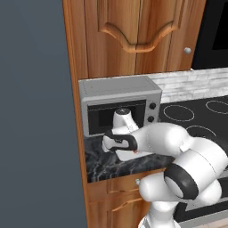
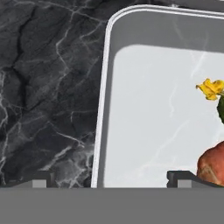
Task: Take the cucumber and squash out of the freezer and place them in the tupperware container on the counter. Then put the tupperware containing the vegetables back in the freezer.
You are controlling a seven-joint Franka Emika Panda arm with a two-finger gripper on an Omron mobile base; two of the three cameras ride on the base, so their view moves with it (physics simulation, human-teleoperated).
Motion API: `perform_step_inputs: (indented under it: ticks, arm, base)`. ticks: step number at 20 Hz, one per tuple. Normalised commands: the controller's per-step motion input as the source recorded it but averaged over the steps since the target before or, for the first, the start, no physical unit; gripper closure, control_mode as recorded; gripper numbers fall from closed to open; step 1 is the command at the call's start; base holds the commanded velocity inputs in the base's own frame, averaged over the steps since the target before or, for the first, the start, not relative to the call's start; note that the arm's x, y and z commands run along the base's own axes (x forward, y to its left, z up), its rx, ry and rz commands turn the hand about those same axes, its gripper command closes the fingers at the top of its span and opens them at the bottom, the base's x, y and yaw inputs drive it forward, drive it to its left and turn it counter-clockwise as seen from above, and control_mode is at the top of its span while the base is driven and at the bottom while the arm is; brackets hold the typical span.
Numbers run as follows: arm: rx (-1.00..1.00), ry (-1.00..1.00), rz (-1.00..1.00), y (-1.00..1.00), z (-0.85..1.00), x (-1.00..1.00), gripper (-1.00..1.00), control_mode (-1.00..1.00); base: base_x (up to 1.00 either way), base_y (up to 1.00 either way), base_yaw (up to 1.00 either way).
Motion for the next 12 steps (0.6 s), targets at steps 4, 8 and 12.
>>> perform_step_inputs:
  ticks: [4,8,12]
  arm:
    - [0.0,0.0,0.0,0.02,-0.29,0.13,-1.0,-1.0]
    - [0.0,0.0,0.0,0.06,-0.24,0.17,-1.0,-1.0]
    - [0.0,0.0,-0.01,0.04,-0.18,0.15,-1.0,-1.0]
  base:
    - [0.0,0.0,0.0]
    - [0.0,0.0,0.0]
    - [0.0,0.0,0.0]
